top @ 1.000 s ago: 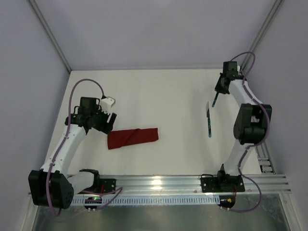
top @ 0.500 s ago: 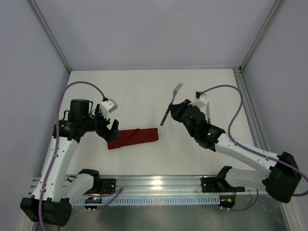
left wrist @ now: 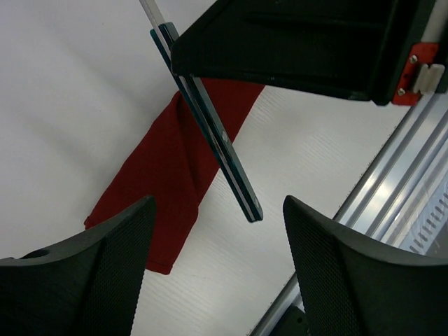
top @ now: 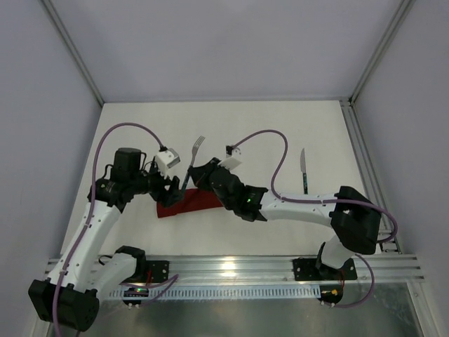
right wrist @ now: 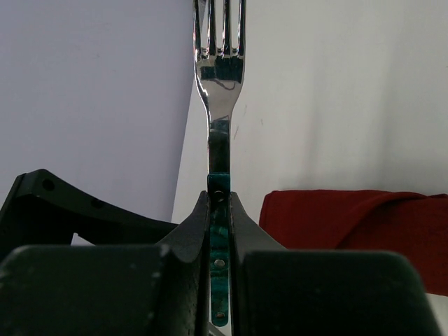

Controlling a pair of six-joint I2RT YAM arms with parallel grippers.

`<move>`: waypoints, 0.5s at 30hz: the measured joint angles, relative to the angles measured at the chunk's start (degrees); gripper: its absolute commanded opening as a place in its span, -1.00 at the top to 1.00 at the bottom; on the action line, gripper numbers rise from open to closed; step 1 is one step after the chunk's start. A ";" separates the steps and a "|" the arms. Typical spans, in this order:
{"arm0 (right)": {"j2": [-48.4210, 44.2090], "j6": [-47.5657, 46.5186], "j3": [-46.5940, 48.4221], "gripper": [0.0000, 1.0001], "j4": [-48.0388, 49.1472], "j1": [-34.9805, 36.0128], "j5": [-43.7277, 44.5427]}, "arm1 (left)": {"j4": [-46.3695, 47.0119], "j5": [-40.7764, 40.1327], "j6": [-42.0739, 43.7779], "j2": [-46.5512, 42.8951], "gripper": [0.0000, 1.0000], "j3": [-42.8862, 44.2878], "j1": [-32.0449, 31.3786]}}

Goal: Fold the napkin into a case and place the utensils inside
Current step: Pass from the right arm to the left

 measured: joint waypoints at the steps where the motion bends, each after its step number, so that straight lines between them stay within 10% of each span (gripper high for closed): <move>1: 0.61 0.13 0.79 0.93 0.39 0.17 -0.20 | 0.66 -0.42 -0.24 0.28 -0.28 0.00 0.00; 15: 2.80 1.33 2.69 0.93 2.93 0.94 -1.60 | 4.79 -2.60 -1.99 3.21 0.87 -0.22 -0.13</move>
